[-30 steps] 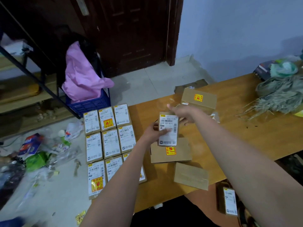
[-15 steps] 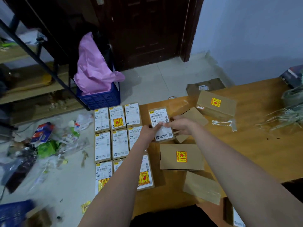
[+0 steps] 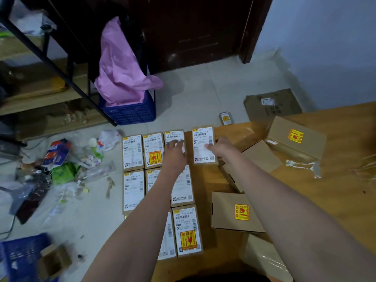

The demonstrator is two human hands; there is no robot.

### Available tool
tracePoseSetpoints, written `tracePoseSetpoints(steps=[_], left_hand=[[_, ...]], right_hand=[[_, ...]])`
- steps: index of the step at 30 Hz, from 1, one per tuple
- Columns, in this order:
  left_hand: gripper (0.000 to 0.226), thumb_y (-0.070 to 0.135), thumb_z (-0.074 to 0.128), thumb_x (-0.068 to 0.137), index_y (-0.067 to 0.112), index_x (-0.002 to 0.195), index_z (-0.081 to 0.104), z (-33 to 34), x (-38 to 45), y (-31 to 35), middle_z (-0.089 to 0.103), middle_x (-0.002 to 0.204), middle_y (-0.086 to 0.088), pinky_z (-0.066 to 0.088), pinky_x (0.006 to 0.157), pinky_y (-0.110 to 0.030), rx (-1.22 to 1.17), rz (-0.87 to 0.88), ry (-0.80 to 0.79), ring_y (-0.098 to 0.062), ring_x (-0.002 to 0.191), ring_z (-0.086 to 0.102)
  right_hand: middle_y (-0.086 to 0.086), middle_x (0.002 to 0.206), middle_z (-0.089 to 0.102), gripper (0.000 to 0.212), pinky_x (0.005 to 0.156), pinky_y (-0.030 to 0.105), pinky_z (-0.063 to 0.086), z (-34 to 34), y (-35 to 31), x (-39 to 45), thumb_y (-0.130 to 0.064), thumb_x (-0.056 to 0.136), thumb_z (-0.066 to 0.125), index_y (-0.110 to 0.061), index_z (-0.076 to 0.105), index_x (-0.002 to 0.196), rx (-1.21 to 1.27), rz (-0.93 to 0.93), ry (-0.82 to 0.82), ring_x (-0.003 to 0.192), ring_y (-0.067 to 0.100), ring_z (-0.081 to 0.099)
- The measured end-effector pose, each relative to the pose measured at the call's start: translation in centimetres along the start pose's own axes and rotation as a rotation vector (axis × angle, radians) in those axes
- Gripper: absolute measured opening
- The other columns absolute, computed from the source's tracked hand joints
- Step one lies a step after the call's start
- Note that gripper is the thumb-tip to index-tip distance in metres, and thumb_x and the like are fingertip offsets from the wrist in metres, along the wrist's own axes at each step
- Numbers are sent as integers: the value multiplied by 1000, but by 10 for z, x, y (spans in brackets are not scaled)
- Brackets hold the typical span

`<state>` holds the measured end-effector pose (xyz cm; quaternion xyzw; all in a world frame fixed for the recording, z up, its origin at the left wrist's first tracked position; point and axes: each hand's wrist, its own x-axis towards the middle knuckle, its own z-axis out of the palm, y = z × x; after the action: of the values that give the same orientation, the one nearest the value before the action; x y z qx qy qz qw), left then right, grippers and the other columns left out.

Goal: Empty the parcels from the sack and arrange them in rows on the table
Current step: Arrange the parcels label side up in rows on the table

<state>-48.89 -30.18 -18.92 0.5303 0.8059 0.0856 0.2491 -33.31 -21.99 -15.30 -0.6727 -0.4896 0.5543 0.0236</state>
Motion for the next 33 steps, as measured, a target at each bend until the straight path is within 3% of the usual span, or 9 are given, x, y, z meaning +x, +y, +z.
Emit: tracePoseSetpoints(steps=[5,9,15,18,22,25,30,33], left_hand=[[73,18,61,94,19,154,21,4,23,-14,15,162,-6,17,121,-48,69,29,-43,-30,150,9],[82,20,66,91,18,156,15,8,37,-20,8,164,-5,13,122,-46,91,29,-98,-29,151,3],[87,19,70,88,16,156,15,8,43,-22,7,164,-3,20,121,-46,56,23,-106,-28,151,4],[88,19,71,87,17,155,15,8,43,-23,8,164,-3,23,120,-46,58,24,-97,-27,151,5],[86,17,70,88,15,155,17,7,42,-22,10,163,-3,26,119,-43,47,26,-87,-26,151,5],[86,18,71,87,15,155,18,6,40,-21,11,163,-3,26,119,-42,52,30,-79,-26,150,6],[87,20,71,88,16,155,16,5,40,-22,9,163,-4,28,118,-43,63,36,-112,-27,150,5],[82,22,68,90,16,155,19,4,37,-20,10,163,-7,21,121,-45,57,31,-97,-29,150,7]], right_hand=[[14,124,66,33,76,31,54,19,-9,30,-20,94,66,-4,62,122,-54,22,7,107,29,66],[14,125,65,35,88,37,56,29,-12,48,-23,92,67,-4,62,122,-102,30,20,109,30,65],[14,131,61,43,94,43,54,39,-15,64,-28,94,65,-4,57,129,-175,28,23,115,32,62],[14,137,57,50,96,42,53,41,-17,66,-29,95,63,-3,51,136,-202,36,26,120,32,59],[15,141,52,43,96,35,47,45,-19,62,-22,100,56,0,49,136,-280,48,20,126,32,53],[15,144,50,42,88,31,46,47,-18,65,-21,100,55,0,47,136,-307,50,37,127,32,52],[14,145,49,46,98,35,45,45,-23,59,-22,100,55,-1,45,140,-313,51,5,130,32,50],[13,142,53,45,94,35,49,42,-22,51,-25,100,54,-4,47,139,-291,50,0,125,31,54]])
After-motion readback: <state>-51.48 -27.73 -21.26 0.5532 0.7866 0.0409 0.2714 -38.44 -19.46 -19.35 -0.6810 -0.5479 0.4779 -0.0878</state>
